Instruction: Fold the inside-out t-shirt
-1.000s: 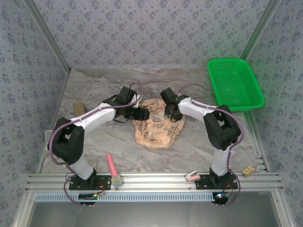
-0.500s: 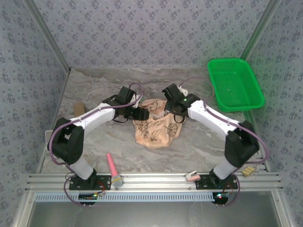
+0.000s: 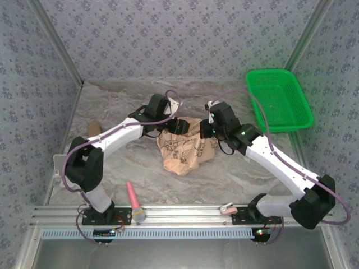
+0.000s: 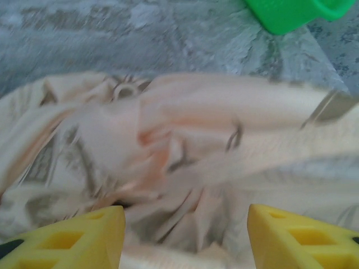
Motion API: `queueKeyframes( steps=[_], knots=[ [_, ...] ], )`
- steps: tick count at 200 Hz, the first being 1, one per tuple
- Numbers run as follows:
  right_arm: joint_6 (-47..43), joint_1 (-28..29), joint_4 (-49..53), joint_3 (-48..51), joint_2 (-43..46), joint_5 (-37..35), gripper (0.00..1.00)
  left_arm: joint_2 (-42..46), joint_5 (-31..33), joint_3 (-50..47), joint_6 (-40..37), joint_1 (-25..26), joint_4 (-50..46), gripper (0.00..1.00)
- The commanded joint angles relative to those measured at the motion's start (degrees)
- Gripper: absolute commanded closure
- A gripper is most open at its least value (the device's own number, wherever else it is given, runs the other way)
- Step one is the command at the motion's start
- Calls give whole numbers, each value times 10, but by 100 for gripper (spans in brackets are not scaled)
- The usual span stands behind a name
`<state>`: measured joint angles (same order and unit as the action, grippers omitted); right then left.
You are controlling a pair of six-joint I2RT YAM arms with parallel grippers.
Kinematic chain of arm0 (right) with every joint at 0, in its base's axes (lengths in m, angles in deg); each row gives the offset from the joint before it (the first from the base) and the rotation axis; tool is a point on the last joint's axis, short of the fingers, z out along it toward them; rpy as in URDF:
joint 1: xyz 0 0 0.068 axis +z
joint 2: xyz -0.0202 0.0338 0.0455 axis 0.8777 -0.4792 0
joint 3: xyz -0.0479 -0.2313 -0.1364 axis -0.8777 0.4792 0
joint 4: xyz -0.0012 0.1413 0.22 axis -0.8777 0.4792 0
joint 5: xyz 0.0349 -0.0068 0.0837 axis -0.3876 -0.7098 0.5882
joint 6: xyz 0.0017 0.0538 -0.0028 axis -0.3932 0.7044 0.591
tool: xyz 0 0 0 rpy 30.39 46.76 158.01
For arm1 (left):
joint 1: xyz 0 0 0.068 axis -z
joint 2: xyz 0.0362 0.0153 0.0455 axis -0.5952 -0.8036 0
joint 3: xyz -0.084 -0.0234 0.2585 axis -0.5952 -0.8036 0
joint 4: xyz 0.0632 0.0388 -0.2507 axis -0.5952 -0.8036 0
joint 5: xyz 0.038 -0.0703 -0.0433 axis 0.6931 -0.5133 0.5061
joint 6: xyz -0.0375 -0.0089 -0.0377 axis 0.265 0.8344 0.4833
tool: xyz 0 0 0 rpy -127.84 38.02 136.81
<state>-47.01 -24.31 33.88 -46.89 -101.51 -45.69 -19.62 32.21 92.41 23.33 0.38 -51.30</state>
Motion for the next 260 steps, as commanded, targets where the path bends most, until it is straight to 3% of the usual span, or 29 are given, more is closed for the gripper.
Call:
queueKeyframes(
  steps=[1,53,79,98,126,154,183,260],
  knots=[
    [-69,-14,-37,32,21,66,100,-32,6,12,-20,21,37,40],
    [-40,-40,-50,49,27,91,100,-51,50,-43,-18,47,161,39],
    [-39,-41,-51,43,34,112,100,-62,203,-15,9,43,116,36],
    [-40,-37,-64,47,44,121,100,-93,254,4,16,38,134,35],
    [-25,-29,-63,49,57,69,100,-97,306,-1,12,30,170,38],
    [4,-40,-33,51,60,1,100,-58,336,-14,15,13,134,40],
    [35,-56,-38,65,69,-48,100,-11,343,-43,30,-21,82,41],
    [17,-88,-42,31,65,-58,100,39,243,-86,29,-84,-26,41]
  ],
)
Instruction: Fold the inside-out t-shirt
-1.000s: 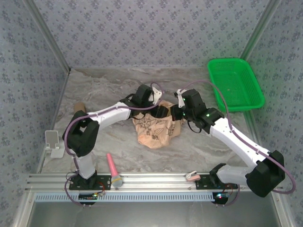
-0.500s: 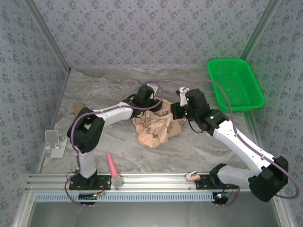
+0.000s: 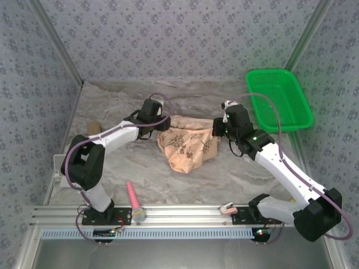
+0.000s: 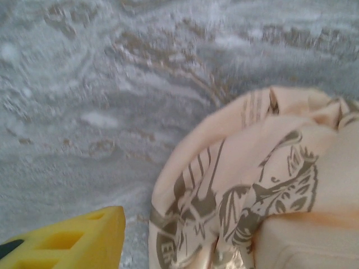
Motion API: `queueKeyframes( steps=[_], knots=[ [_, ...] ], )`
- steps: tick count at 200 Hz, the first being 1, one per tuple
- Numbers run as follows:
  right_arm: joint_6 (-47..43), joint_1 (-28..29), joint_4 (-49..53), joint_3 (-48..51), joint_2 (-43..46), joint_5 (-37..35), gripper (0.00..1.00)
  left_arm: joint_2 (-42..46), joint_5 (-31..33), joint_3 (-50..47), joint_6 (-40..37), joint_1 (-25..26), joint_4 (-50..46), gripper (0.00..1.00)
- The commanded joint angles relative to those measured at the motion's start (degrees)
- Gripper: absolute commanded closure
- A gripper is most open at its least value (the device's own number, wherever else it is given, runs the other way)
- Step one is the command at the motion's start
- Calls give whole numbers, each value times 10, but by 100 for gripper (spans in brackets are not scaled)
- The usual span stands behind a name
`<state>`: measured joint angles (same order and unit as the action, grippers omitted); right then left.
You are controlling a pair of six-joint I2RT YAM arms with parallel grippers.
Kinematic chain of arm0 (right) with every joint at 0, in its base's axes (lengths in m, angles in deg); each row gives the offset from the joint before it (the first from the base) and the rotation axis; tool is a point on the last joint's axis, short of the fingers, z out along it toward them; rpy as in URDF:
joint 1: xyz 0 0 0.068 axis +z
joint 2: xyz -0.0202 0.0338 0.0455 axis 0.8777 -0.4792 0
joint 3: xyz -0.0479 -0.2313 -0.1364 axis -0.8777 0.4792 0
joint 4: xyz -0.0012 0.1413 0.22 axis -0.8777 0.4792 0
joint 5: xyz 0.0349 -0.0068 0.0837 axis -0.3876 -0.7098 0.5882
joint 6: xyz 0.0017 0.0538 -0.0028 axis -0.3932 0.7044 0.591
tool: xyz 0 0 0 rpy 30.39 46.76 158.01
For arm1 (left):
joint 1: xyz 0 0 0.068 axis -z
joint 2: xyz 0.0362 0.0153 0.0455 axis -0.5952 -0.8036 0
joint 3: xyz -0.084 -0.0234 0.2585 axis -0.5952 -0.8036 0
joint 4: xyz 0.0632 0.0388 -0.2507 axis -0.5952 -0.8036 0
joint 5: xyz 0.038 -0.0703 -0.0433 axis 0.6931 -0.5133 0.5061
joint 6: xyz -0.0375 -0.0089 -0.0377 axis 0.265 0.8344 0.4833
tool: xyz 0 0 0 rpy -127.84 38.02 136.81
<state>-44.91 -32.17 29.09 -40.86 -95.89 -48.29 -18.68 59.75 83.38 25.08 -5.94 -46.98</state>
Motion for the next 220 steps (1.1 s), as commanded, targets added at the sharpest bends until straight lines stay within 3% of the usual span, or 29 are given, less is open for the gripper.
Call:
queueKeyframes(
  steps=[1,48,61,87,95,112,133,159,175,189,205,220],
  knots=[
    [-4,-10,6,-30,9,-32,100,30,-36,6,13,-23,-72,41],
    [-21,-10,23,-51,-17,-69,100,38,-232,9,78,-32,-167,46],
    [-24,-12,25,-62,-30,-81,100,36,-285,-12,99,-32,-171,58],
    [-27,-11,-4,-72,-48,-82,100,39,-365,-31,130,-35,-168,96],
    [-31,-11,-22,-71,-53,-77,100,47,-375,-21,137,-40,-175,100],
    [-47,-10,-61,-82,-72,-77,100,76,-402,22,157,-57,-182,100],
    [-86,-15,-97,-140,-116,-78,100,89,-335,160,113,-68,-271,100],
    [-152,-29,-118,-259,-197,-66,100,34,-232,428,6,-68,-380,100],
    [-110,-56,-70,-368,-237,-54,100,-12,-166,598,-45,-65,-429,100],
    [-71,-86,-37,-436,-248,15,100,-38,-89,722,-99,-48,-470,100],
    [-34,-104,-8,-480,-232,75,100,-28,-21,769,-178,-3,-477,100],
    [-28,-99,23,-494,-199,76,100,18,38,719,-239,47,-447,100]
  ],
)
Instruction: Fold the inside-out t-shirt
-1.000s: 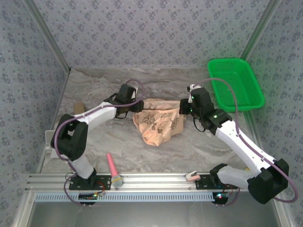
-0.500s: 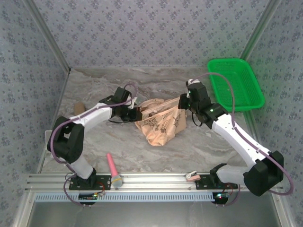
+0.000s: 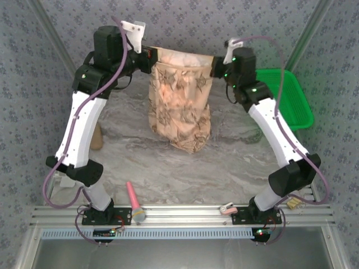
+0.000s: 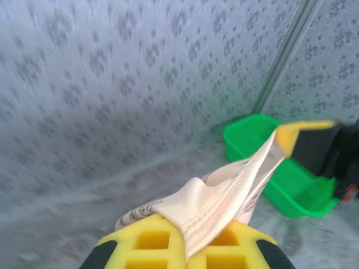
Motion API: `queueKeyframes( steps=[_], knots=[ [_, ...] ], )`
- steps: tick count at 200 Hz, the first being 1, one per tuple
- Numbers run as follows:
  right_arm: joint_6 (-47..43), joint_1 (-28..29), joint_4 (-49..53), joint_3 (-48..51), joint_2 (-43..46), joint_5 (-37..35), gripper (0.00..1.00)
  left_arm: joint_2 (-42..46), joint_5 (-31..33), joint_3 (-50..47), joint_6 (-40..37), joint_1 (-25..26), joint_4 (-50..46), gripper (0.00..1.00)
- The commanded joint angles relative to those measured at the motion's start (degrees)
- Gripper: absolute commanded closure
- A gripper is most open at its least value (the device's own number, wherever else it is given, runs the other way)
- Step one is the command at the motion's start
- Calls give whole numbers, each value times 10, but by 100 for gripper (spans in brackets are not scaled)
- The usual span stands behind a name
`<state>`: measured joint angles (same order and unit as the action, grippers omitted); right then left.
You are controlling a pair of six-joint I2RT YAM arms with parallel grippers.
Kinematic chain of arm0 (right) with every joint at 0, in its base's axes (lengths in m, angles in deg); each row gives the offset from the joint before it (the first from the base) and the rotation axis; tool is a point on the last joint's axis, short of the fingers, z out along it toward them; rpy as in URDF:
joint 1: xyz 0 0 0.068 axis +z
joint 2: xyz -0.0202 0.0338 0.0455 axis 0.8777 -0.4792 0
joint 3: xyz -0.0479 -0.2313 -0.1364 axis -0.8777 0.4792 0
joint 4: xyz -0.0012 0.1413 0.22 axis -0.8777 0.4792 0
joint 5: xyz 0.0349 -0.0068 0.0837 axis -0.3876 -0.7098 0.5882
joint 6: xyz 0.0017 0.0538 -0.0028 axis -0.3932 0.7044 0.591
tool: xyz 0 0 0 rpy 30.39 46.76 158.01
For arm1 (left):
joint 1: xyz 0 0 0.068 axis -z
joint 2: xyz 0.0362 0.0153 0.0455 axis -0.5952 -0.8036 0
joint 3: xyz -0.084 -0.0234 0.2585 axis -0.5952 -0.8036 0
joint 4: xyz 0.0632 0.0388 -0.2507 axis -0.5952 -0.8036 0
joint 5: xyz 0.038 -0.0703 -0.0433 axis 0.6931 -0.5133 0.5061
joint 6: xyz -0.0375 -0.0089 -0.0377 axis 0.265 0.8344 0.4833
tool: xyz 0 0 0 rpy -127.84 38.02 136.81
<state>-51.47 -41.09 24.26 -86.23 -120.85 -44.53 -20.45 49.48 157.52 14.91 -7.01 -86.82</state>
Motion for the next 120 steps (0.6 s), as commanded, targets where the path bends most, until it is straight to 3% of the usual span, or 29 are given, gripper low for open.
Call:
queueKeyframes(
  steps=[1,23,54,77,120],
  knots=[
    [35,-8,74,-40,52,38,100,40,142,-27,-139,60,-47,100],
    [-13,49,92,-1,139,-15,100,131,138,-156,-143,99,17,100],
    [-32,138,13,119,287,-125,100,253,86,-304,-87,108,139,100],
    [-8,120,-3,128,310,-147,100,280,98,-326,-99,108,178,100],
    [-3,57,-1,66,217,-101,100,201,143,-244,-139,97,161,100]
  ],
)
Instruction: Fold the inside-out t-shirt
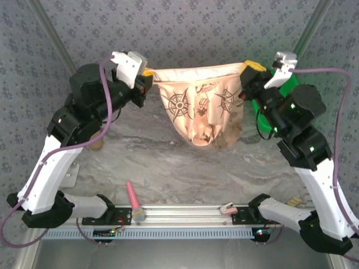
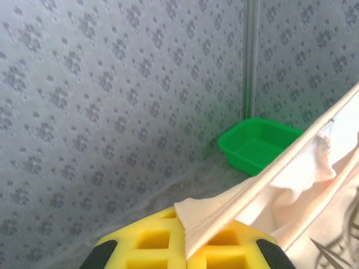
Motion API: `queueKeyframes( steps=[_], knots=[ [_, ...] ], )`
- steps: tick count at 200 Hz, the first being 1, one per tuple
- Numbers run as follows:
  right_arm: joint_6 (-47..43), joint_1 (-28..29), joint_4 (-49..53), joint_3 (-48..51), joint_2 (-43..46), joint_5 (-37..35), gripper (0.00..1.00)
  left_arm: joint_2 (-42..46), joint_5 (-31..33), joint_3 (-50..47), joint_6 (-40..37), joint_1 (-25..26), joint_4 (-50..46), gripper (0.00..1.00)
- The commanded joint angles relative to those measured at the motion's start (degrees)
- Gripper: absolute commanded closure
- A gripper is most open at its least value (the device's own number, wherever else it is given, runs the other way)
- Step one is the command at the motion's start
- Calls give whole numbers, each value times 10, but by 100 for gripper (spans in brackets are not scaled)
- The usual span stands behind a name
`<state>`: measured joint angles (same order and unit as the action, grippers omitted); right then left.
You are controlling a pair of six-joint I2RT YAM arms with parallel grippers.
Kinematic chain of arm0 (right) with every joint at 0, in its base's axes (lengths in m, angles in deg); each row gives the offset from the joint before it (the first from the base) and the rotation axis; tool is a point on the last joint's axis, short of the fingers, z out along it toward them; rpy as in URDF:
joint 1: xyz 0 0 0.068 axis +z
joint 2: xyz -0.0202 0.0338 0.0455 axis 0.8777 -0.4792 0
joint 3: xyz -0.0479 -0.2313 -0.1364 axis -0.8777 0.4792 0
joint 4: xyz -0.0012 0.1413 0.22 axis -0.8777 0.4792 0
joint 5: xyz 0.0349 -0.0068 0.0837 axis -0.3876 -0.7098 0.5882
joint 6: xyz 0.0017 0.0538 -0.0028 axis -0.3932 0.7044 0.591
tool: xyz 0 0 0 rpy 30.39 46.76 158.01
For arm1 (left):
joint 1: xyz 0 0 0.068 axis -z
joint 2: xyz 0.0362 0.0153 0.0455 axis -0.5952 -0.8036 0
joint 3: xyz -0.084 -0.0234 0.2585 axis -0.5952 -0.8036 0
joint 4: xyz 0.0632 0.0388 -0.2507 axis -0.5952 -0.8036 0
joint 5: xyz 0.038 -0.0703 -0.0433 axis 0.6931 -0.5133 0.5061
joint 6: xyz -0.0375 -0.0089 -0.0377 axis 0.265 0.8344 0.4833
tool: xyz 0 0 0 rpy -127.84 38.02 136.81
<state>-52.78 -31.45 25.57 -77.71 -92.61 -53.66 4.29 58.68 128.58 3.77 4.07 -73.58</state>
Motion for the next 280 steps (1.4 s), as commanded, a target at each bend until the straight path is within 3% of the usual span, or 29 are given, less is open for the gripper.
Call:
queueKeyframes(
  steps=[1,20,59,111,125,144,164,197,212,225,239,262,280],
  knots=[
    [10,-41,-14,-20,-68,-9,100,-48,52,47,-28,-15,28,100],
    [23,-76,-23,-46,-125,9,100,-98,57,83,-17,-52,31,100],
    [21,-132,-13,-168,-280,64,100,-213,10,193,-10,-121,9,100],
    [76,-174,46,-452,-462,94,100,-411,-19,530,21,-197,-96,100],
    [80,-177,65,-526,-484,102,100,-427,-19,585,23,-213,-93,100],
    [64,-171,80,-569,-478,111,100,-397,-31,569,16,-223,-74,100],
    [16,-146,68,-495,-417,107,100,-342,-48,496,12,-223,-68,100],
    [-20,-90,-68,-153,-238,77,100,-244,-130,297,22,-214,-45,100],
    [-38,-63,-69,-42,-181,74,100,-204,-125,197,29,-190,-48,100],
    [-39,-42,-66,54,-138,72,100,-161,-122,66,50,-166,-35,100],
    [-19,-25,-82,165,-98,77,96,-92,-110,-124,104,-138,42,100],
    [-3,4,-57,309,-68,96,82,20,-33,-454,214,-92,219,99],
    [-6,53,-67,387,-91,131,69,59,-25,-592,294,-88,302,100]
  ],
)
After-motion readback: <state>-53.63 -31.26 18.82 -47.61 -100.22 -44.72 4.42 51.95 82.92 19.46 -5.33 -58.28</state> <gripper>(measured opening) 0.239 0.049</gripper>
